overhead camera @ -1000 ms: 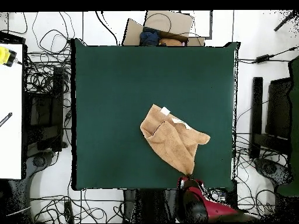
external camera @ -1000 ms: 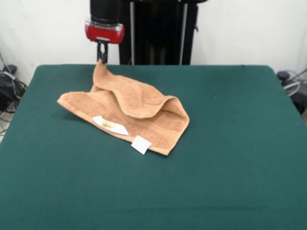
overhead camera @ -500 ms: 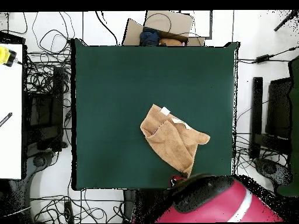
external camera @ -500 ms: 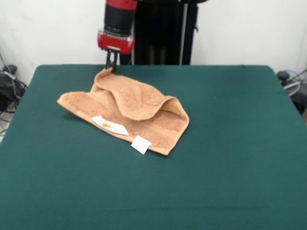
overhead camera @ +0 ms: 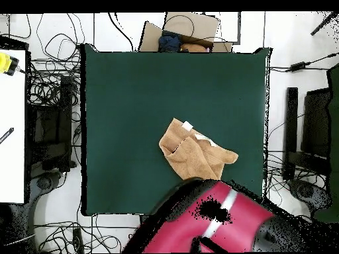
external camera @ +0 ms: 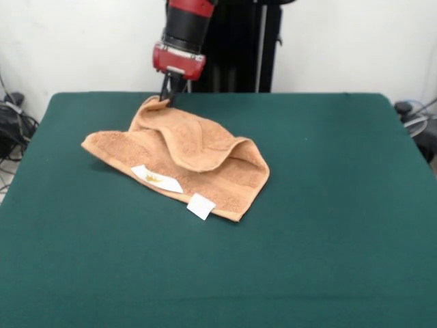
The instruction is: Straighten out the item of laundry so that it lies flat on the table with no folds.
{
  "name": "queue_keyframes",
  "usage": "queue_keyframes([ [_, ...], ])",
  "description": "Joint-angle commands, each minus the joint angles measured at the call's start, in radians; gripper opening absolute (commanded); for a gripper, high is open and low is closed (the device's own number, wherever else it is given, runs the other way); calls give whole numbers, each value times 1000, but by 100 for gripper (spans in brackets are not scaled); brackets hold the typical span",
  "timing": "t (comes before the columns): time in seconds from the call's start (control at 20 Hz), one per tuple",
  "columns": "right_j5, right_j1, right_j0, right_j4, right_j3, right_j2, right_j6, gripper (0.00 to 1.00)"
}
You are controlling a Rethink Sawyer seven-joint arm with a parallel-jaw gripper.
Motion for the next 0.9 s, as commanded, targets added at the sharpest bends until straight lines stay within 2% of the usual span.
queue_keyframes([
  [0.05,-185,-9,275,315,116,-51,173,0],
  [0.2,-180,-66,431,472,204,-47,175,0],
  [0.3,-159,-100,475,482,238,-44,195,0],
  [0.45,-194,-95,448,338,247,-66,251,0],
  [0.5,-249,-74,418,234,222,-91,254,0],
  [0.75,-482,10,264,-94,139,-177,233,0],
  [0.8,-533,57,201,-154,107,-175,225,0],
  [0.9,-506,92,32,-363,9,-117,228,0],
])
